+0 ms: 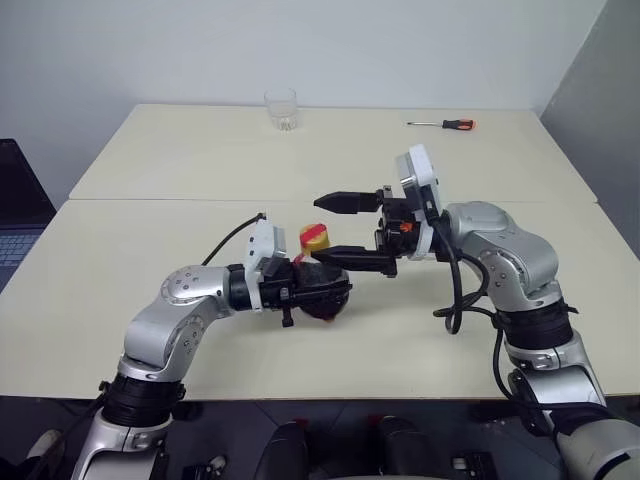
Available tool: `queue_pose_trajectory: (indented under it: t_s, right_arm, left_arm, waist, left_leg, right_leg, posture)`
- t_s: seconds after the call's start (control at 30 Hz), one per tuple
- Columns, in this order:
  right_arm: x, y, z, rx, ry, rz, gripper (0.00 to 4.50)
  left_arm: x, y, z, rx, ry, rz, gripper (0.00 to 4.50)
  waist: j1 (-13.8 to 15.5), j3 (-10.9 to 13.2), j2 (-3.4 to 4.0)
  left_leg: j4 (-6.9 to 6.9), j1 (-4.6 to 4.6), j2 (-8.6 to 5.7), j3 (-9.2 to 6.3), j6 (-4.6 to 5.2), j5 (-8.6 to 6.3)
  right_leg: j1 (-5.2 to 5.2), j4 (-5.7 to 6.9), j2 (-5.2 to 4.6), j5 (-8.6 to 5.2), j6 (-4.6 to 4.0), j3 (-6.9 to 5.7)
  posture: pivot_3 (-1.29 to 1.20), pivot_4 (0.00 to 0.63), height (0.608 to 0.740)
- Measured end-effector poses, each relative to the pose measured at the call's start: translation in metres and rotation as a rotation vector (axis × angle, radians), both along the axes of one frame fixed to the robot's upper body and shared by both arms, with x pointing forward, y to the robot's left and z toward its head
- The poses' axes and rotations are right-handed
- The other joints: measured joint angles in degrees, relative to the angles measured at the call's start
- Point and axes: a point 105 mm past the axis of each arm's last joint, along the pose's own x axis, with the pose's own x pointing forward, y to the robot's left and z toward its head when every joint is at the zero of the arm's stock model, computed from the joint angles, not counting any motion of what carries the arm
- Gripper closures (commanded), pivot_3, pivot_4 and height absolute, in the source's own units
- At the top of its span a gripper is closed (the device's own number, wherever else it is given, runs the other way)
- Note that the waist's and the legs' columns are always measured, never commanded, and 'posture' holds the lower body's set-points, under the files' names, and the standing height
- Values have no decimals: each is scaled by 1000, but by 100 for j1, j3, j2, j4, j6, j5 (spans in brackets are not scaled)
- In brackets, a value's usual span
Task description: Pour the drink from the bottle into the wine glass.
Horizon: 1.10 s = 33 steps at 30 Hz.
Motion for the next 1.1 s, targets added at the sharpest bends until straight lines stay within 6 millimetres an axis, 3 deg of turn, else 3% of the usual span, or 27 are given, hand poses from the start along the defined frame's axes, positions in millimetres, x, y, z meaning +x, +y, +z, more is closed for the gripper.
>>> queue_pose_trajectory:
  t_s: [0.3, 0.5, 1.1]
  right_arm:
    - [7, 2, 0, -7, 41, -84, 32]
    - [15, 8, 4, 8, 31, -189, 32]
    - [35, 22, 14, 58, -8, -392, 32]
  left_arm:
    - [27, 11, -14, -28, 41, 193, 3031]
    - [42, 4, -10, -69, 2, 259, 3031]
    - [58, -3, -8, -92, -26, 306, 3031]
  waist:
    - [2, 0, 0]
    - [7, 0, 0]
    - [6, 0, 0]
  left_leg:
    - [0, 0, 0, 0, 2, -1]
    - [1, -1, -1, 0, 2, -1]
    - [1, -2, -2, 0, 2, -1]
  right_leg:
    - [0, 0, 0, 0, 0, 0]
    - [0, 1, -1, 0, 0, 0]
    - [-1, 1, -1, 0, 0, -1]
  posture:
    - [0, 150, 740]
    - [0, 150, 740]
    - [0, 150, 740]
